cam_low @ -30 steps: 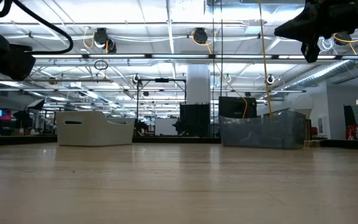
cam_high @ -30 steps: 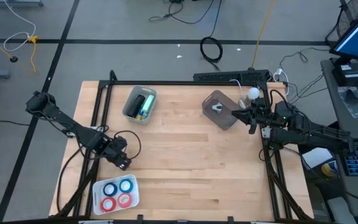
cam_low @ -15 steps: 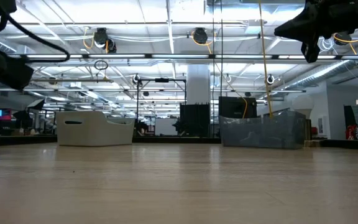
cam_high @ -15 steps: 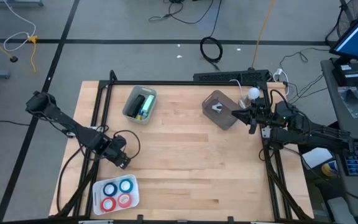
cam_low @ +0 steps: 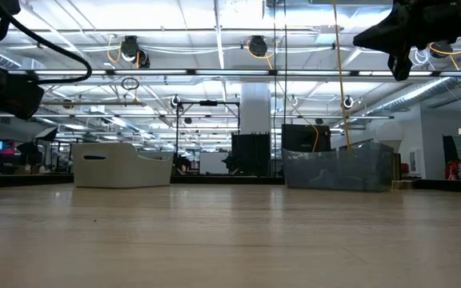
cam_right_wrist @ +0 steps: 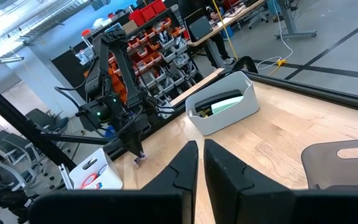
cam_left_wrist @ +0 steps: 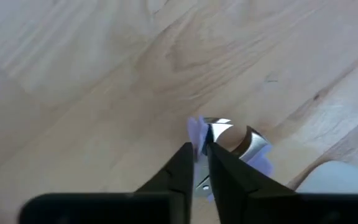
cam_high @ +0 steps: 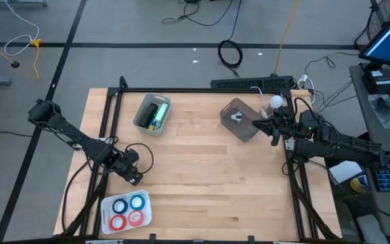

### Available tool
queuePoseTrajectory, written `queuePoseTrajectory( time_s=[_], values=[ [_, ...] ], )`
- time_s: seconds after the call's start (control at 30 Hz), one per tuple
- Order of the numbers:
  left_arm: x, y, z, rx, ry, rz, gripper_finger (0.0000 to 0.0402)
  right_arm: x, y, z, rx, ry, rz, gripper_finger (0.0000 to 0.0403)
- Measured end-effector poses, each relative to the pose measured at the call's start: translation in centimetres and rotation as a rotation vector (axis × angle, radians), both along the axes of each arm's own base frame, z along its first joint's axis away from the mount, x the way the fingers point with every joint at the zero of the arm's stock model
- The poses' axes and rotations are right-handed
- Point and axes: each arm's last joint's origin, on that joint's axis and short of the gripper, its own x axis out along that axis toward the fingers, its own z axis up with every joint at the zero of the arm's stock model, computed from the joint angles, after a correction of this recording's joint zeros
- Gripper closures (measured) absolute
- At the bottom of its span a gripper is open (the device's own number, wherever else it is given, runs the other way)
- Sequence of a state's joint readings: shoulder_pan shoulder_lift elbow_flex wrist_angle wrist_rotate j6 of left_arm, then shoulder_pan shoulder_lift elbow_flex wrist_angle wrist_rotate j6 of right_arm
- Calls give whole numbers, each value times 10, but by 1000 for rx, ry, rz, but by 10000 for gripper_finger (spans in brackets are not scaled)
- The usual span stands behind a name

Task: Pick and place Stapler, Stapler remover, tape
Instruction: Put the purple stapler remover into the black bin

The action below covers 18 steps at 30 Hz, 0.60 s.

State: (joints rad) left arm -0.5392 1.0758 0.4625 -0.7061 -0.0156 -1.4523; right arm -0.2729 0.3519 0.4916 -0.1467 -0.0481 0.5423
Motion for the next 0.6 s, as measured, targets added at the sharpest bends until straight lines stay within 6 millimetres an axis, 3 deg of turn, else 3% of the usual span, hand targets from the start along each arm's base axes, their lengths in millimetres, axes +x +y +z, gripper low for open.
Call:
queuePoseTrajectory(
  time_s=[0.13,0.6],
  values=[
    [2,0,0,37,-41,-16,394,0,0,0,0,0,-3,385],
    [7,0,3,91,-113,-6,398,0,-1,0,19,-5,-28,385]
  ],
)
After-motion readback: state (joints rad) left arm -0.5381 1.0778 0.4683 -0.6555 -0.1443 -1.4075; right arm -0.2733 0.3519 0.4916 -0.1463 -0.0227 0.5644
